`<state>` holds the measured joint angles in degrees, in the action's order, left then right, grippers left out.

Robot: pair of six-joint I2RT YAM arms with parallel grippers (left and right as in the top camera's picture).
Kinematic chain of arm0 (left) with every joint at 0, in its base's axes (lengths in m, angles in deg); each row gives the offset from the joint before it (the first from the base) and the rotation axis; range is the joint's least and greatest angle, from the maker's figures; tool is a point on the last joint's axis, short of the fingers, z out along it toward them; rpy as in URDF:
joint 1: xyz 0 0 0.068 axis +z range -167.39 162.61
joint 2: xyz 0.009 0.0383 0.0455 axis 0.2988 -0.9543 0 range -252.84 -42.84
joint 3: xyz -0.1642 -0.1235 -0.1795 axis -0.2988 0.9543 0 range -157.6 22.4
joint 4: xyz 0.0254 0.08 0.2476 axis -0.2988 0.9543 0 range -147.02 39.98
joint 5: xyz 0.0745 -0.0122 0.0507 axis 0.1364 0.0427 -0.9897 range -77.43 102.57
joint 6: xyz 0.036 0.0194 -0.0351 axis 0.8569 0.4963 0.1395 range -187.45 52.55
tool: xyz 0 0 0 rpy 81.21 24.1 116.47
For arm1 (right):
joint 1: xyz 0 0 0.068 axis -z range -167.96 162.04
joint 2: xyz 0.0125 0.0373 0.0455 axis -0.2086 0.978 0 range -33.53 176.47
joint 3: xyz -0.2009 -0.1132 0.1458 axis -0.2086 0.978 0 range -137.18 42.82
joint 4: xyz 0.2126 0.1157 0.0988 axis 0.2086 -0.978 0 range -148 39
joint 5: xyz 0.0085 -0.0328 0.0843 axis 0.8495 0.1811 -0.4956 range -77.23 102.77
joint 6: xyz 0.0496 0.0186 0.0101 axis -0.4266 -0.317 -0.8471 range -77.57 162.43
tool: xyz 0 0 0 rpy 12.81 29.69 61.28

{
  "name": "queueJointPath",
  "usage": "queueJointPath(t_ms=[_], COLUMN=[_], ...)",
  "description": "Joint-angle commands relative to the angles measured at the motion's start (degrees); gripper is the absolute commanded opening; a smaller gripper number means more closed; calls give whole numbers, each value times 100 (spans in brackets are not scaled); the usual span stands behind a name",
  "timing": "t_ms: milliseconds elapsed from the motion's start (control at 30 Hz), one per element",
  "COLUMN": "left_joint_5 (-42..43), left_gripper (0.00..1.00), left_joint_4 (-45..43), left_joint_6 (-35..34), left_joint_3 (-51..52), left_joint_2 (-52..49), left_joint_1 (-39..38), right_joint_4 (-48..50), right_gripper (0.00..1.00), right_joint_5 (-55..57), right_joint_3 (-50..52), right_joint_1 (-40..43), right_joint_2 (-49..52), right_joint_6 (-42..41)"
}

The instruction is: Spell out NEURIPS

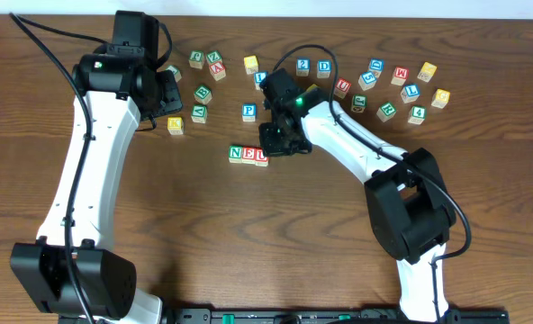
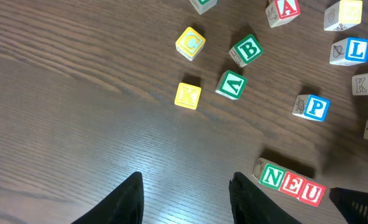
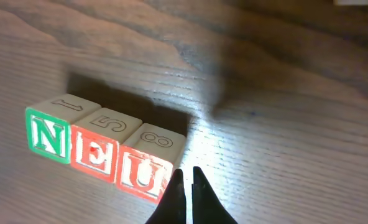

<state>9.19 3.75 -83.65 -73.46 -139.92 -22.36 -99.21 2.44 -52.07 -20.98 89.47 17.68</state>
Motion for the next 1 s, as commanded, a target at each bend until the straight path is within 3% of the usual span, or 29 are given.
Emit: queueJointPath(t_ms=[0, 333, 967], left_joint_5=[-173, -400, -400], left_gripper=[44, 44, 44], left_joint_4=[-4, -144, -190], left_joint_6=[98, 98, 98], left_joint_3=[39, 39, 39], left_joint_2=[9, 9, 9], left_joint_1=[11, 328, 931], right_joint_4=[-205, -1139, -863], right_gripper=[1, 1, 1], right_joint_5=[94, 76, 688], right_joint_3=[-247, -1008, -107], right_joint_1=[31, -273, -1062], right_joint_2=[-13, -52, -50], right_joint_6=[214, 293, -144])
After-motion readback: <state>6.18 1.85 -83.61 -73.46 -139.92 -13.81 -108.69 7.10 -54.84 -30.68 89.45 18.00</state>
